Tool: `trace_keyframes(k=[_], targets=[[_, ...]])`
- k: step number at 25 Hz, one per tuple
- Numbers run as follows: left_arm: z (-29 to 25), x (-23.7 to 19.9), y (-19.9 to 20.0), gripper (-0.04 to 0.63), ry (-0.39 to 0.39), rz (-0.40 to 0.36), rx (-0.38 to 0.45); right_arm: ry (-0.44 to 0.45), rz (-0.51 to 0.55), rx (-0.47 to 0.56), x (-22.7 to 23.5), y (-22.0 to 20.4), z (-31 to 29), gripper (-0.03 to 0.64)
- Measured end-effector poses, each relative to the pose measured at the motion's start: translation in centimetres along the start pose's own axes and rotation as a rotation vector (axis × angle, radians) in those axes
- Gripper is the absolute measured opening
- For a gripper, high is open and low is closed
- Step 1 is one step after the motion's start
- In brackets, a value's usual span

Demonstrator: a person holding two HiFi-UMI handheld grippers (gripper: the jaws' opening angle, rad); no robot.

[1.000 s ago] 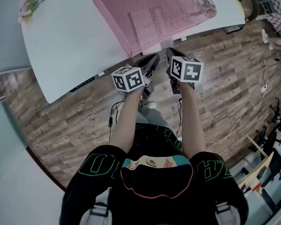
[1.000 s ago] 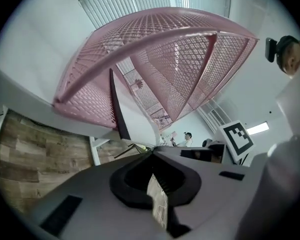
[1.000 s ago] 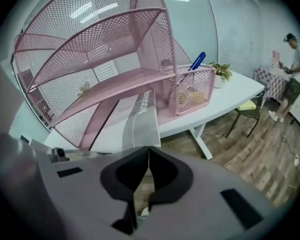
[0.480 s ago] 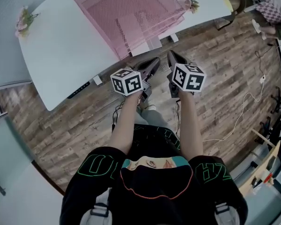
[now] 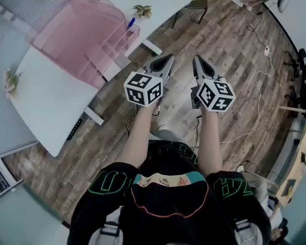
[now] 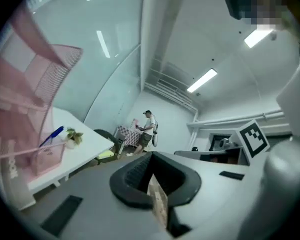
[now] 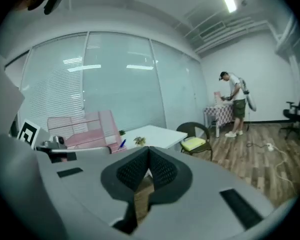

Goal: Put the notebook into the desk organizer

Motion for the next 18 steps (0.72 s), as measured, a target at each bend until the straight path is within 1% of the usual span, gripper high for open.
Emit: trace_keyframes(k=[2,4,7,9,11,14,18], targets=[[-2.3,2.7,1.5,-0.006,-0.03,-0.082,-0.003,-0.109,0.021,0.06,2.9,1.7,3.0,0.003],[-4.3,5.5,2.9,-0.006,-0.061,-0.153,-0.003,-0.199,0.039,0.117,5.3,3.4,6.1,0.003],[-7.1,10.3,4.7,-0.006,-0.123,-0.244,0.014,-0.303,0.067,0.201,8.2,6.1,10.9,0.003],[-8.6,13.4,5.6,-0.006,-0.17,-0.292,0.033,-0.354,0.096,0.254,9.5,7.7,13.9,0.003],[-9.4,16.0,6.0,-0.006,-0.209,-0.327,0.053,-0.396,0.13,0.297,10.3,8.9,16.5,0.003],[-10.2,19.0,5.8,-0.006,-0.256,-0.357,0.071,-0.456,0.169,0.337,11.2,9.5,19.4,0.003],[-11.5,21.4,5.5,-0.006,-0.28,-0.37,0.079,-0.49,0.18,0.359,12.7,10.1,21.6,0.003]])
Point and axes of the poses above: the fingertips, and each gripper's own axes: z backward along the fingers, x to its right, y out of its top, the point moved 5 cm from there along z, backward along the fingers
